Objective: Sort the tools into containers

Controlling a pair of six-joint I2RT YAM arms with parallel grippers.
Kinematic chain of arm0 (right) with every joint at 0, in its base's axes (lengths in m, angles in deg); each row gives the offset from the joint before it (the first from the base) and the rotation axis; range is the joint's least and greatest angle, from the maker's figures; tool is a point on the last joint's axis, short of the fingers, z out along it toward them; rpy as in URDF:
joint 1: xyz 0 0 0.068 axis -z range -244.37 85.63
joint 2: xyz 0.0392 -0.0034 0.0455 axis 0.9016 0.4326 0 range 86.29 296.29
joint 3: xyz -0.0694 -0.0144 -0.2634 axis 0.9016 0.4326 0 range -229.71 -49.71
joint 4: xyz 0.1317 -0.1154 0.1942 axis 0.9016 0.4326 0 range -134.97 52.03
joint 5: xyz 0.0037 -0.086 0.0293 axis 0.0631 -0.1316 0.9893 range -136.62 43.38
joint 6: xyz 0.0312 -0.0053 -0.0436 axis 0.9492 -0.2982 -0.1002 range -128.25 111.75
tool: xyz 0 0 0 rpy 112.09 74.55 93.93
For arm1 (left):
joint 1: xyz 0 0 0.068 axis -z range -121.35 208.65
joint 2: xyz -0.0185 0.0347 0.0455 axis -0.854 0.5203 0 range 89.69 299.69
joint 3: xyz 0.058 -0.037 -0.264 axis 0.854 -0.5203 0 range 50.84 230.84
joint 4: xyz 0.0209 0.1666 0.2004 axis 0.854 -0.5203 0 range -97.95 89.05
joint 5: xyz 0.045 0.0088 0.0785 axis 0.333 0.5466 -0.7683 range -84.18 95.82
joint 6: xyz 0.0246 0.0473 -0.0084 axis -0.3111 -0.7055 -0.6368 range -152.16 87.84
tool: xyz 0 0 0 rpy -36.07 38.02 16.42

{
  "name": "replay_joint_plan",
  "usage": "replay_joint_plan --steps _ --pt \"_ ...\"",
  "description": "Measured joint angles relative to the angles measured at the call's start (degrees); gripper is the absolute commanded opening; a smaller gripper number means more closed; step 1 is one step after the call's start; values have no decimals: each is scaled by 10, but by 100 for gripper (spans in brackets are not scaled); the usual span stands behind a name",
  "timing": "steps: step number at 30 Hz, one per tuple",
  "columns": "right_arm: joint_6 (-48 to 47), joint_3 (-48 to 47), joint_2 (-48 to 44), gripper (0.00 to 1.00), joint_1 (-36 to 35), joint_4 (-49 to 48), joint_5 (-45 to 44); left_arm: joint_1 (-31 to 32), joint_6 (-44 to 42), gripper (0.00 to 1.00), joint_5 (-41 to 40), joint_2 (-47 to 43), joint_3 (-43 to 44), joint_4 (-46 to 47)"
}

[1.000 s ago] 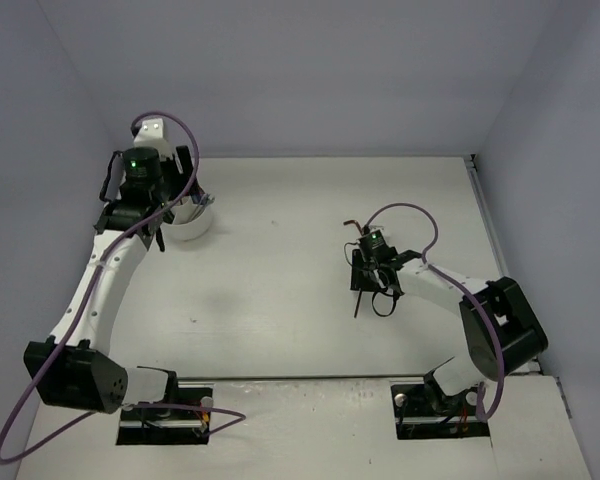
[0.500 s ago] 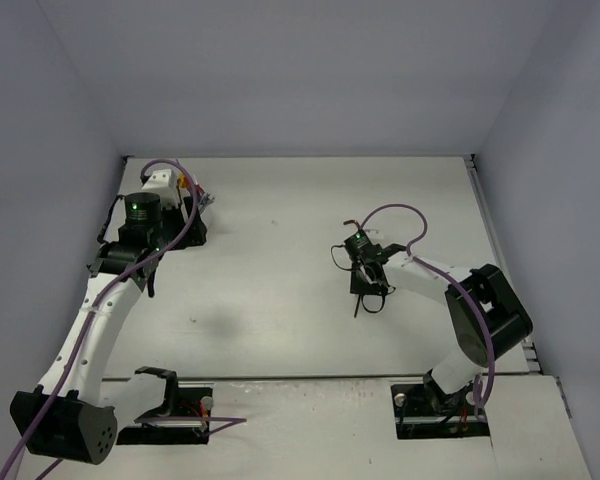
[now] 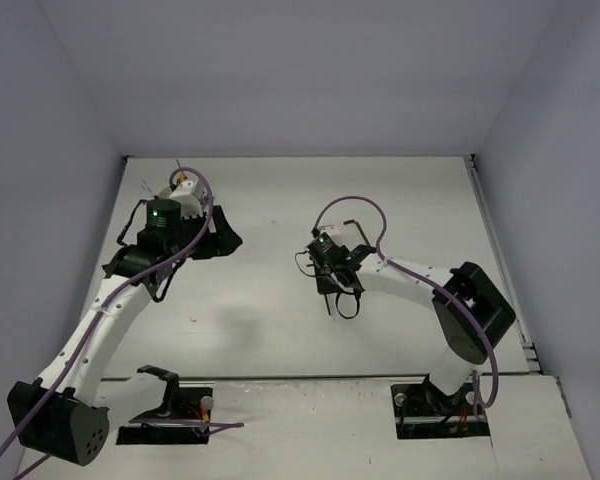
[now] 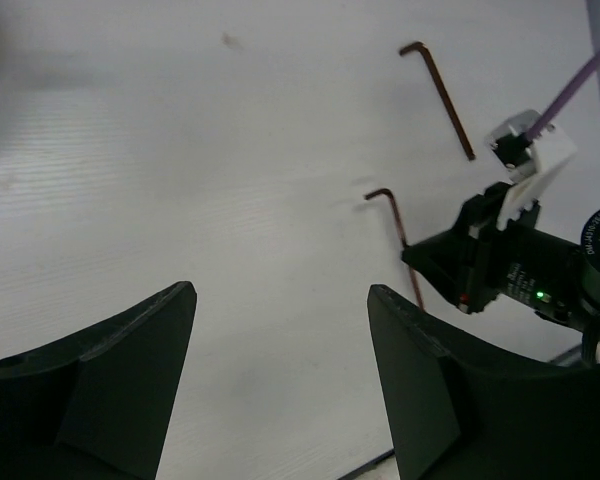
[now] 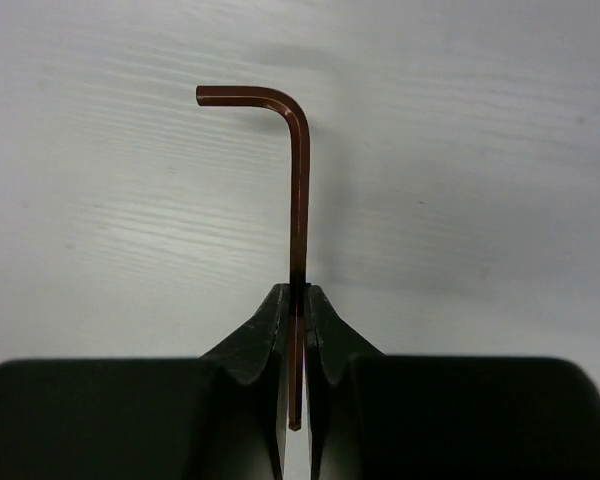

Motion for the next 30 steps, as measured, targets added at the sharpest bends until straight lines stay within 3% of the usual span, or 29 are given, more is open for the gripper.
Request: replay_joint_plan --steps 6,23,30 --pt "-54 -9 -23 0 -34 -72 22 72 55 67 32 29 -21 46" --pt "-146 47 -160 0 -69 -208 101 110 110 66 82 144 -18 129" --pt "-151 64 -163 0 -69 -226 121 118 114 53 109 159 -4 143"
